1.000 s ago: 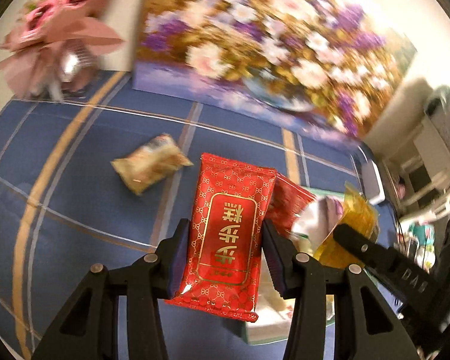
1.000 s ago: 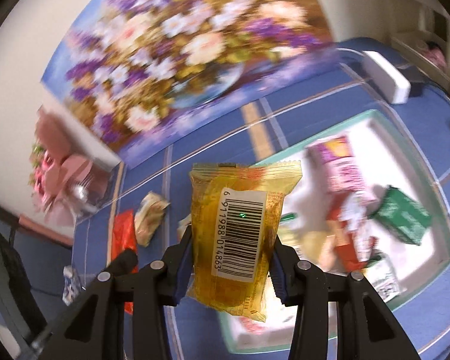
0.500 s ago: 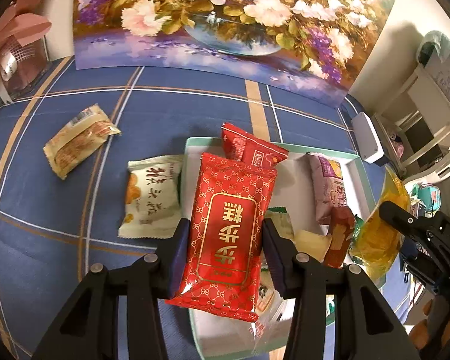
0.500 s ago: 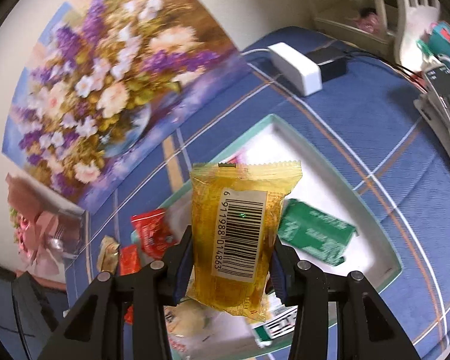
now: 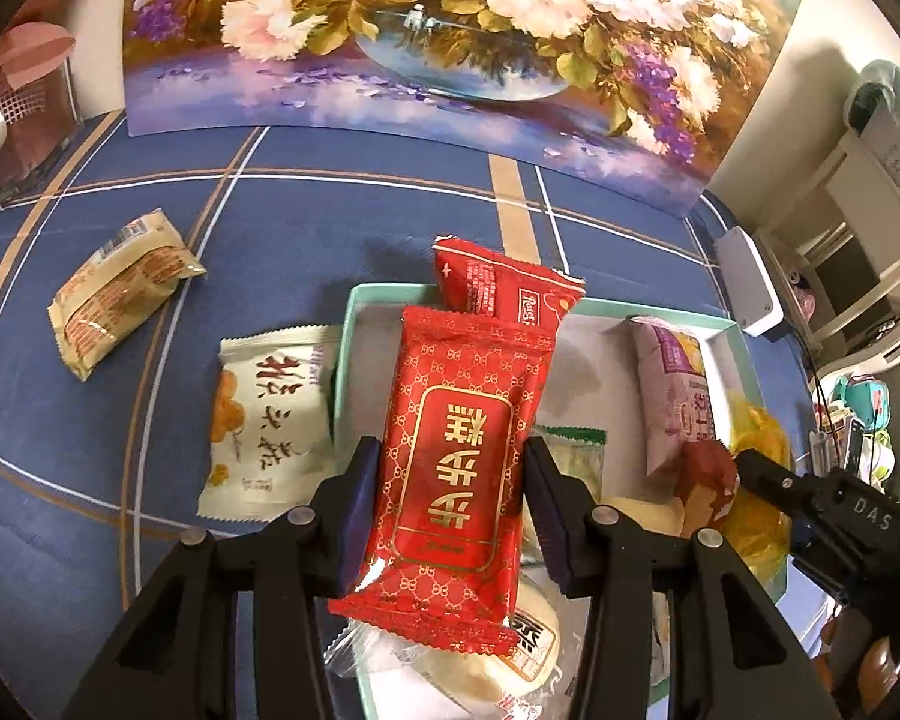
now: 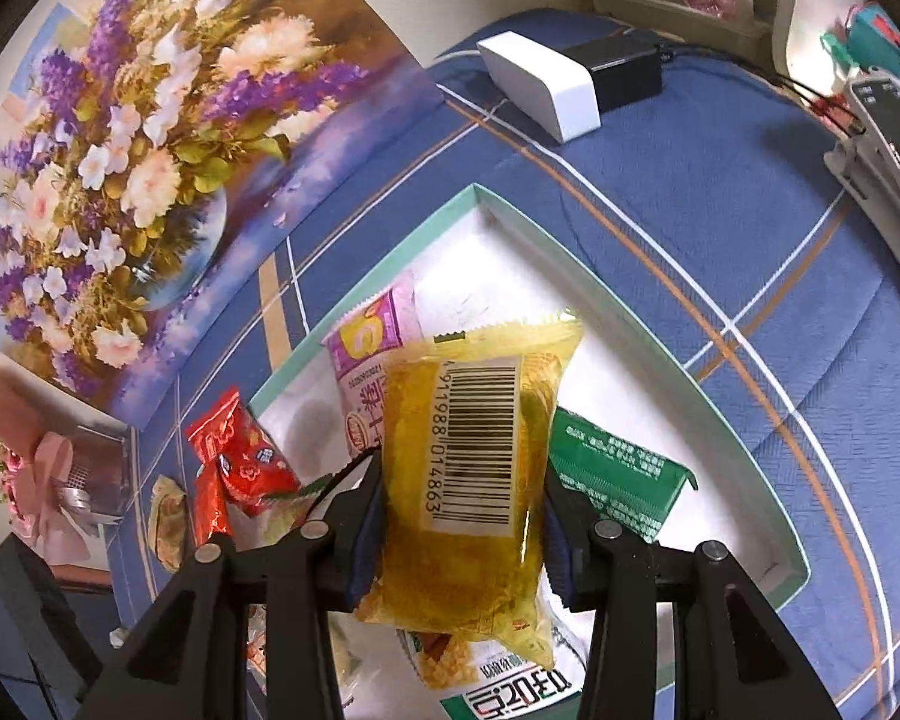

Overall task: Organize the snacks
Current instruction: 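Carry both packets over the white tray, then open both tools to drop the red packet and yellow bag into the tray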

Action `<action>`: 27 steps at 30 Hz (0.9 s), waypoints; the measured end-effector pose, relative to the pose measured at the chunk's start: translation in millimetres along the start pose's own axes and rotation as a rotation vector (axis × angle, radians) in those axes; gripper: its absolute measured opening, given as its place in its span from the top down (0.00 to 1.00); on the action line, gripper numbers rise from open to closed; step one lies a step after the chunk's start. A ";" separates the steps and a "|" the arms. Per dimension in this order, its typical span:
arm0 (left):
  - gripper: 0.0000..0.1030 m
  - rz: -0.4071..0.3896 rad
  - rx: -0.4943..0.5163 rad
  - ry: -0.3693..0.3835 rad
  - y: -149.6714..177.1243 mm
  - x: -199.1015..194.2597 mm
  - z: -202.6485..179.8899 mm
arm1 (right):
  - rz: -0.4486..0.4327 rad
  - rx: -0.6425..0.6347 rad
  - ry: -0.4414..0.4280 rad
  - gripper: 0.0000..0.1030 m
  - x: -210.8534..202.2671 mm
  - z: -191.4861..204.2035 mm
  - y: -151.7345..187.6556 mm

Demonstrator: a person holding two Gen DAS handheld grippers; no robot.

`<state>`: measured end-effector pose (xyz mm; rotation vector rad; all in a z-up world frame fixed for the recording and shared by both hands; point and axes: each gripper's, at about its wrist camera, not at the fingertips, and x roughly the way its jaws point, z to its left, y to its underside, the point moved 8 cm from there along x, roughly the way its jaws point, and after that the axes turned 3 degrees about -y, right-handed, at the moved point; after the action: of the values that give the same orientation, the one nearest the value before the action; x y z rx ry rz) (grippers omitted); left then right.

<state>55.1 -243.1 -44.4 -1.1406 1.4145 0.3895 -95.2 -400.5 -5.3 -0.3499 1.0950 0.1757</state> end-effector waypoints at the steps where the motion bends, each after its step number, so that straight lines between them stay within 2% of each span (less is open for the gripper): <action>1: 0.53 0.001 0.002 -0.001 -0.4 1.4 -0.8 | 0.000 -0.004 0.003 0.55 0.3 0.6 0.0; 8: 0.52 0.020 -0.018 0.017 0.5 7.1 2.9 | 0.005 -0.035 0.036 0.51 2.4 3.0 -0.3; 11: 0.52 0.036 -0.022 0.014 -1.3 2.8 2.7 | 0.002 -0.058 0.081 0.33 1.4 3.5 -2.3; 14: 0.49 0.045 -0.022 0.003 -4.1 -5.5 1.9 | -0.012 -0.076 0.096 0.32 -5.7 6.3 -5.3; 15: 0.45 0.045 -0.018 -0.004 -5.3 -8.9 1.5 | -0.017 -0.079 0.095 0.30 -7.9 7.2 -6.1; 18: 0.41 0.027 -0.012 -0.002 -10.8 -24.3 -0.8 | -0.045 -0.103 0.112 0.19 -17.8 13.5 -9.4; 20: 0.32 0.017 -0.009 -0.007 -13.4 -32.3 -1.0 | -0.057 -0.122 0.111 0.19 -22.6 19.6 -9.6; 21: 0.27 0.008 -0.007 -0.019 -15.0 -38.0 -0.3 | -0.061 -0.131 0.109 0.17 -23.9 23.3 -9.0; 22: 0.25 0.003 -0.005 -0.026 -16.1 -41.0 0.6 | -0.064 -0.138 0.109 0.14 -24.6 26.2 -8.5; 24: 0.22 -0.002 -0.003 -0.043 -17.3 -46.1 4.0 | -0.070 -0.160 0.115 0.00 -25.6 32.4 -5.9; 27: 0.17 -0.011 -0.012 -0.081 -16.1 -50.3 13.9 | -0.069 -0.192 0.116 0.00 -24.4 40.9 -0.2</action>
<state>65.7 -219.5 3.6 -1.1300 1.3360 0.4328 -71.9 -385.1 33.3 -0.5749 1.1821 0.2022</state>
